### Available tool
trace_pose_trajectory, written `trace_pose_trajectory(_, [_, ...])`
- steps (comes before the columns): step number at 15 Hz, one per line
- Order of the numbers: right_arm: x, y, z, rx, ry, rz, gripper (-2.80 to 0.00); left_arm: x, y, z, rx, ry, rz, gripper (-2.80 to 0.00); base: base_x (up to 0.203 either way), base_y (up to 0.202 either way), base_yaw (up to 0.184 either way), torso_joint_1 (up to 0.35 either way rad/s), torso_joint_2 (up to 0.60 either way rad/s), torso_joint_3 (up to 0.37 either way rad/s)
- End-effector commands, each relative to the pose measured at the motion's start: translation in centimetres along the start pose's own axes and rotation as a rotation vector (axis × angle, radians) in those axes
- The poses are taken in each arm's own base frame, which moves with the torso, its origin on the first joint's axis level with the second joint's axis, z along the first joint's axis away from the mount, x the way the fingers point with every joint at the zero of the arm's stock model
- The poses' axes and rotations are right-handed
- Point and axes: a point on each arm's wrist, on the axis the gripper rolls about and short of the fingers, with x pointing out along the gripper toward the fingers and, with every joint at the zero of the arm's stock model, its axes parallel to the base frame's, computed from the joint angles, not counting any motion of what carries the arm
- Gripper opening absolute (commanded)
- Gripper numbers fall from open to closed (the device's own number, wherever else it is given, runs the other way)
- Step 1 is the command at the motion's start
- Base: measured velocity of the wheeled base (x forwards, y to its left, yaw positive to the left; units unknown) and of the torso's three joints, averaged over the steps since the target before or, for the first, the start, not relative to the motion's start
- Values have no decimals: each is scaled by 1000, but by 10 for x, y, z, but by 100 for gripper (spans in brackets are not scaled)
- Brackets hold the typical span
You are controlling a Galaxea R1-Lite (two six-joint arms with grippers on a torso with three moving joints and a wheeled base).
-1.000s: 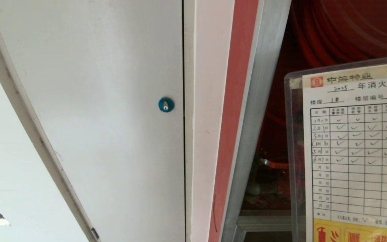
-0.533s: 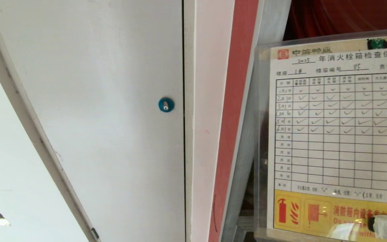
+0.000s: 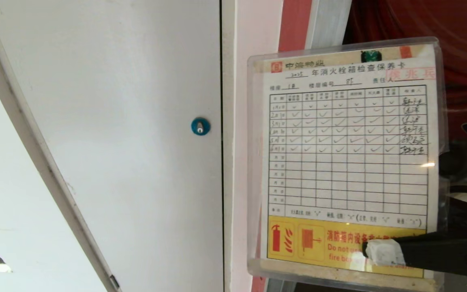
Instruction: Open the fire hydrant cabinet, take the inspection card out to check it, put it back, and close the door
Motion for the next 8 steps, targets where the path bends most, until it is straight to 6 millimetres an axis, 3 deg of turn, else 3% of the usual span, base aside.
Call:
trace_pose_trajectory(1, [18, -13, -1, 19, 36, 23, -280, 0, 0, -2, 0, 5, 0, -280, 0, 0, 0, 0, 0, 0])
trace_pose_trajectory(4, [41, -28, 1, -12, 37, 60, -280, 0, 0, -2, 0, 4, 0, -280, 0, 0, 0, 0, 0, 0])
trace_pose_trajectory(8, [50, -23, 2, -98, 37, 114, -280, 0, 0, -2, 0, 5, 0, -280, 0, 0, 0, 0, 0, 0])
